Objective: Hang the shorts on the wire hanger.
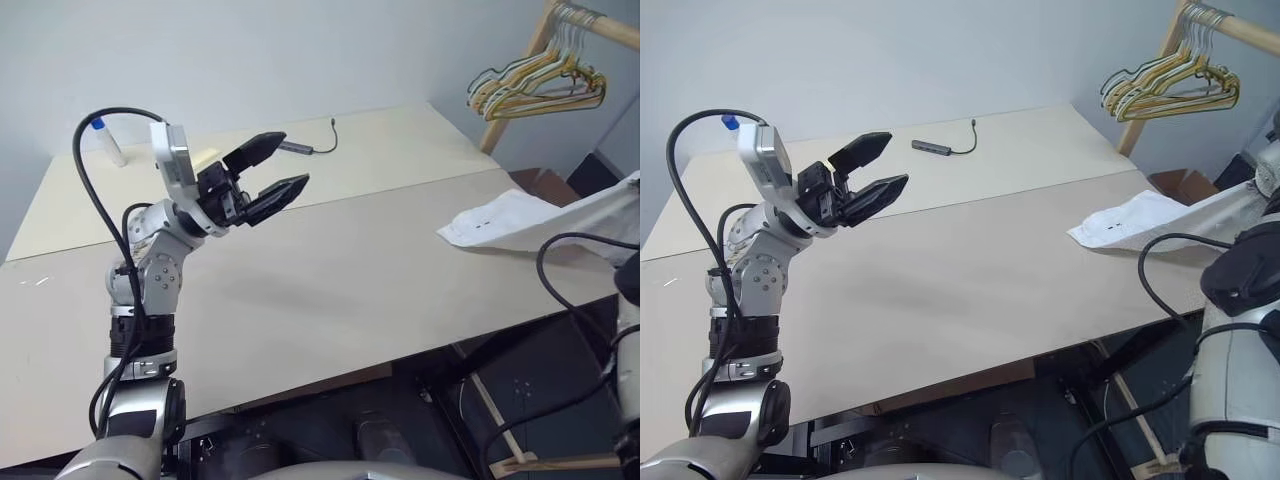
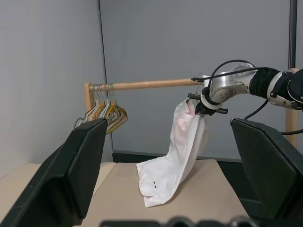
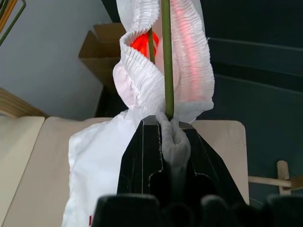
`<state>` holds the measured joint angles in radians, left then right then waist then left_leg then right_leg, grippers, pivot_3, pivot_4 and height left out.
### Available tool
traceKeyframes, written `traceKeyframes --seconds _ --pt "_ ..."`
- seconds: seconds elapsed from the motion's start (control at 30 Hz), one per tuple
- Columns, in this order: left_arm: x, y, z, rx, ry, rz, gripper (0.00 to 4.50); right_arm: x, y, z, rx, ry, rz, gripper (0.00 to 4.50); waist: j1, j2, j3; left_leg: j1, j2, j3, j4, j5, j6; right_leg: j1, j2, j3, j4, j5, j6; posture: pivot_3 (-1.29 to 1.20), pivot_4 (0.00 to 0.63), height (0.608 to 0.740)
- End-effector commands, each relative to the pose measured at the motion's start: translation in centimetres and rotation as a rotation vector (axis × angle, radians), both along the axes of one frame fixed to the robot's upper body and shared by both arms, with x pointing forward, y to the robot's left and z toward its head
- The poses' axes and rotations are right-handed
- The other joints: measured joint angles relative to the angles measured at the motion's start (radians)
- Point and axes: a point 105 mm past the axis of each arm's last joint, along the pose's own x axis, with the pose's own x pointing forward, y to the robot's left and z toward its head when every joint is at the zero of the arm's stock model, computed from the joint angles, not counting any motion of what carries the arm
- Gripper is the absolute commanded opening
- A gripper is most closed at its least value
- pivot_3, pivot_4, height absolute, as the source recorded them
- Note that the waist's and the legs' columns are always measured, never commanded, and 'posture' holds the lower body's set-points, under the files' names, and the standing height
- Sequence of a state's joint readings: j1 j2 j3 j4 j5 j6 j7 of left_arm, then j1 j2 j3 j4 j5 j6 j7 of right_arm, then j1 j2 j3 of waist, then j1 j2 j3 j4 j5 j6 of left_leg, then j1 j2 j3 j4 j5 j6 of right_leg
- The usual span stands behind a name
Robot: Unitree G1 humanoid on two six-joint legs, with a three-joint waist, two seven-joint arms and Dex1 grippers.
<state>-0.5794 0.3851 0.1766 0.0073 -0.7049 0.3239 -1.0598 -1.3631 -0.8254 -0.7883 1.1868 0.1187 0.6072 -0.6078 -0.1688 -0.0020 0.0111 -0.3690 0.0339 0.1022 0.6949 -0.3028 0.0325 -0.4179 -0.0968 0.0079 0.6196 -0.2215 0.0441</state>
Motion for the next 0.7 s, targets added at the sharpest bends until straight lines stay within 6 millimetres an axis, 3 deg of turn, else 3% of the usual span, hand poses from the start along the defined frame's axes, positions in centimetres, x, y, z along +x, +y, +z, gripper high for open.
traceKeyframes --seconds 0.03,0.4,0.7 --pt "-0.3 0.2 0.6 0.013 -0.049 0.005 4.50 -0.4 -1.1 2.9 -0.052 -0.109 -0.025 0.11 -0.002 0.000 0.000 0.000 0.000 0.001 0.000 0.000 0.000 0.000 0.000 0.000 -0.001 0.000 0.000 -0.13 0.000 0.740" --pt "-0.4 0.0 0.5 0.019 -0.053 -0.005 4.50 -0.5 -1.4 0.9 0.035 -0.125 0.012 0.11 -0.007 0.000 0.000 0.000 0.000 0.006 0.000 -0.002 0.003 0.000 0.000 0.005 -0.006 0.003 0.005 -0.13 0.000 0.740" --pt "-0.4 -0.1 0.3 0.017 -0.046 -0.007 4.50 -1.4 -2.2 -0.1 0.003 -0.048 -0.002 0.11 -0.006 0.000 0.000 0.000 0.000 0.007 0.000 -0.002 0.003 0.000 0.000 0.006 -0.007 0.003 0.006 -0.12 0.000 0.740"
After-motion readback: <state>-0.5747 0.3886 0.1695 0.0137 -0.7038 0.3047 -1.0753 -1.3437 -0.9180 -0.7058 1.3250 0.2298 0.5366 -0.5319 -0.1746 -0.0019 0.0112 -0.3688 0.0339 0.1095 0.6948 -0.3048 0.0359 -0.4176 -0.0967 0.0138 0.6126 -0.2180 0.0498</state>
